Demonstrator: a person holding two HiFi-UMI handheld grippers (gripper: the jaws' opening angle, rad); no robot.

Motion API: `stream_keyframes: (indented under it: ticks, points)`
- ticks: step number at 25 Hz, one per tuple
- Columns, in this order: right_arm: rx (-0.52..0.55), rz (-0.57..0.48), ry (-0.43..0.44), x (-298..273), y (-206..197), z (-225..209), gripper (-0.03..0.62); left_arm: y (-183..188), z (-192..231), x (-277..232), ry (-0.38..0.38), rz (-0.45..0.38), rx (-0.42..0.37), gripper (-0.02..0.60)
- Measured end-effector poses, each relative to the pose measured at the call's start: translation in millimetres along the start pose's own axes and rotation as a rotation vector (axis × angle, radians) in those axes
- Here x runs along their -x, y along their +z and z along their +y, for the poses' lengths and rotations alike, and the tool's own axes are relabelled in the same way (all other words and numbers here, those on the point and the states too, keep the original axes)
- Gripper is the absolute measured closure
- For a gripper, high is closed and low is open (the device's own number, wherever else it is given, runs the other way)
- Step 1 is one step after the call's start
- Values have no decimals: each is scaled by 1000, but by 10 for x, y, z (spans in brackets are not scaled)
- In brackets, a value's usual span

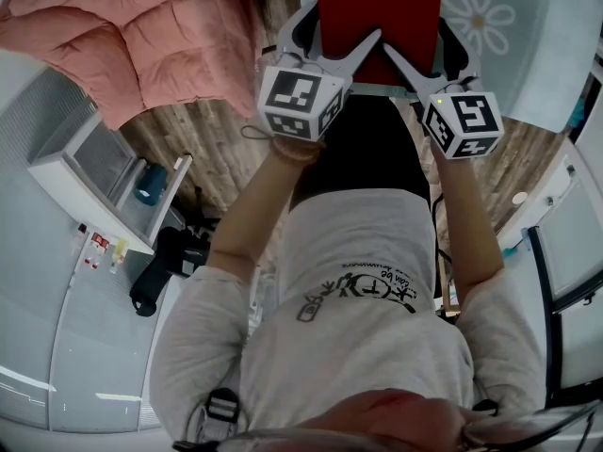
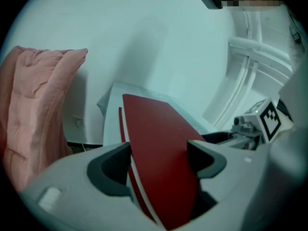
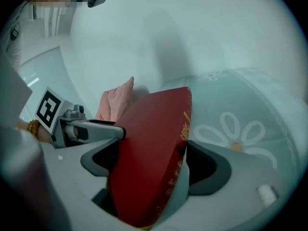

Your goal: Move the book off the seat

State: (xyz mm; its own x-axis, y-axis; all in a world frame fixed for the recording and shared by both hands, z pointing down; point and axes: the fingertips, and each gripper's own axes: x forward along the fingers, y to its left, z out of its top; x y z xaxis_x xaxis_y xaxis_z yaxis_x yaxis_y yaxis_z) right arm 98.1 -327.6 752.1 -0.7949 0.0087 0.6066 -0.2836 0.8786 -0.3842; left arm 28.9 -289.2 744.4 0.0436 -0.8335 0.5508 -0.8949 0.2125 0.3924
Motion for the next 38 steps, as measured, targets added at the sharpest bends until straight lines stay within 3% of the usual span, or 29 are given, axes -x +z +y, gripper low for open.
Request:
stream_keyframes:
  ticks: [8,20,38]
  points:
    - [128,-44,-65,109,249,33,162,51,-13,118,2,2,-14,227]
    - [218,-104,-54,377,573,311,214,334,-118,432,18,-40,-44,233]
    - [315,-264,1,1246,1401,968,322,1303,-832,1209,-41,-214,-137,285]
